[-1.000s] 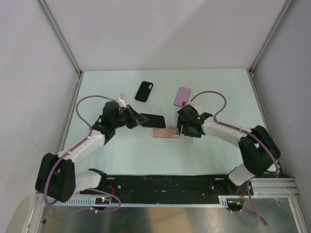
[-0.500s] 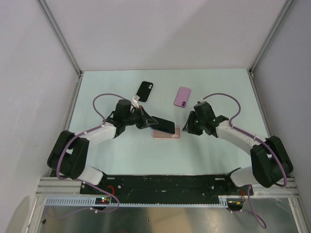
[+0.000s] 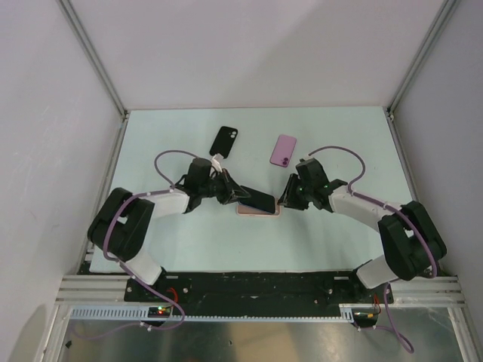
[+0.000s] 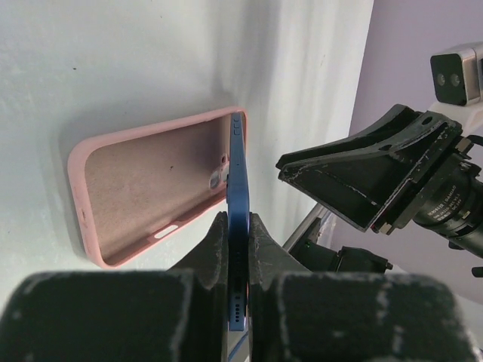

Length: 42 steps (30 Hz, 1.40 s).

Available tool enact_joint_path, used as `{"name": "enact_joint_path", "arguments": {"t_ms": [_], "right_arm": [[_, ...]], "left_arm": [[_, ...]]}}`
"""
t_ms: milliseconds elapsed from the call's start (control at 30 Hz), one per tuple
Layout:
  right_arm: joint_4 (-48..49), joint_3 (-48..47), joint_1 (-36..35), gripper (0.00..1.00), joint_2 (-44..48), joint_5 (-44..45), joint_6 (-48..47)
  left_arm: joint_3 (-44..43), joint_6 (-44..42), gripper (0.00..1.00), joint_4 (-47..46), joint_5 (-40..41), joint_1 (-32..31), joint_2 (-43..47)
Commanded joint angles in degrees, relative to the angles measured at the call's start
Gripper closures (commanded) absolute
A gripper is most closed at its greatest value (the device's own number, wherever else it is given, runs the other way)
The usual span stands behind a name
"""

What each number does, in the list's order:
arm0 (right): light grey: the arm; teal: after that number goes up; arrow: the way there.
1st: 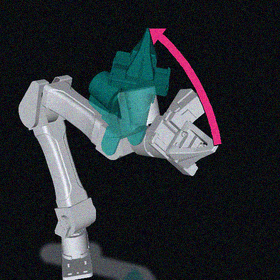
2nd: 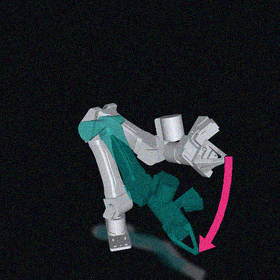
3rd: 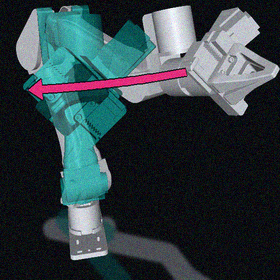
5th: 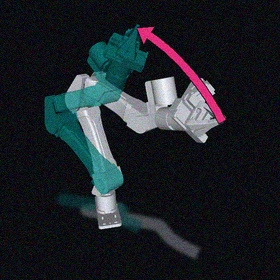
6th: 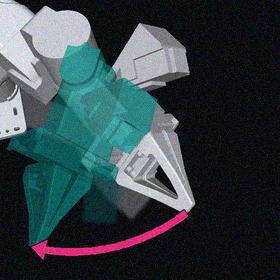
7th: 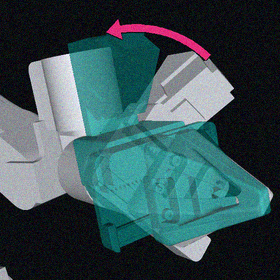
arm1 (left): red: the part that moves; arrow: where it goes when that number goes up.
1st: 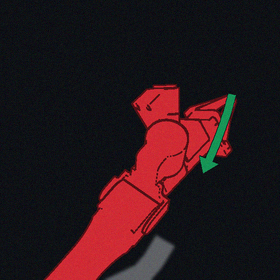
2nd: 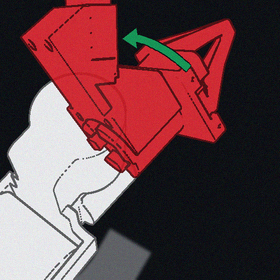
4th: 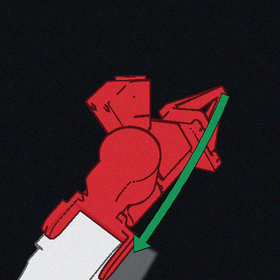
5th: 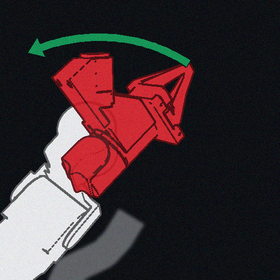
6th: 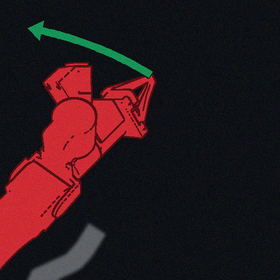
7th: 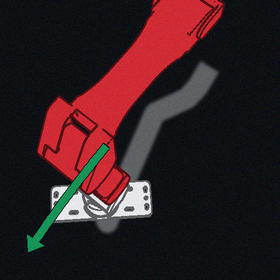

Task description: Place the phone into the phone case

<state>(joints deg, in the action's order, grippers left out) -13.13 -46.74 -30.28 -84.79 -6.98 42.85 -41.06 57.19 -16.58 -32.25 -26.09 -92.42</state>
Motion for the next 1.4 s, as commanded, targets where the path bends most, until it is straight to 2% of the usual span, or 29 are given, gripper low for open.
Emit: {"name": "enact_joint_path", "arguments": {"t_ms": [0, 367, 567, 733, 833, 1000, 1067, 1367], "right_arm": [[2.9, -0.02, -0.47, 0.64, -1.38, -0.81, 0.38], [3.99, 0.05, -0.89, 0.66, -4.64, -0.78, 0.05], [4.53, -0.02, -1.45, 0.57, -6.17, 0.49, -0.63], [5.81, 0.07, -1.97, 0.55, -7.18, 0.03, -0.8], [6.14, 0.07, -2.24, 0.56, -7.65, 0.04, -0.79], [5.67, 0.33, -2.21, 0.67, -8.31, 1.18, -0.93], [5.83, 0.64, -1.99, 0.69, -8.55, 1.42, -0.97], [6.66, 1.67, -1.41, 0.75, -8.84, 1.65, -1.28]], "left_arm": [[-1.35, 2.18, 1.0, -6.4, -2.99, -0.7, -0.83], [-1.14, 3.24, 1.0, -7.85, -3.32, -1.85, -5.32], [-1.03, 3.82, 1.0, -7.9, -3.18, -2.25, -7.1], [-1.52, 3.57, 1.0, -7.86, -3.11, -2.76, -8.93], [-2.02, 2.99, 1.0, -7.93, -3.01, -3.12, -9.9], [-2.42, 1.52, 1.0, -7.49, -3.09, -3.26, -10.46], [-2.79, 0.66, 0.95, -6.47, -2.84, -3.27, -10.07], [-3.9, -3.14, 0.59, -0.64, -1.36, -3.07, -6.77]]}}
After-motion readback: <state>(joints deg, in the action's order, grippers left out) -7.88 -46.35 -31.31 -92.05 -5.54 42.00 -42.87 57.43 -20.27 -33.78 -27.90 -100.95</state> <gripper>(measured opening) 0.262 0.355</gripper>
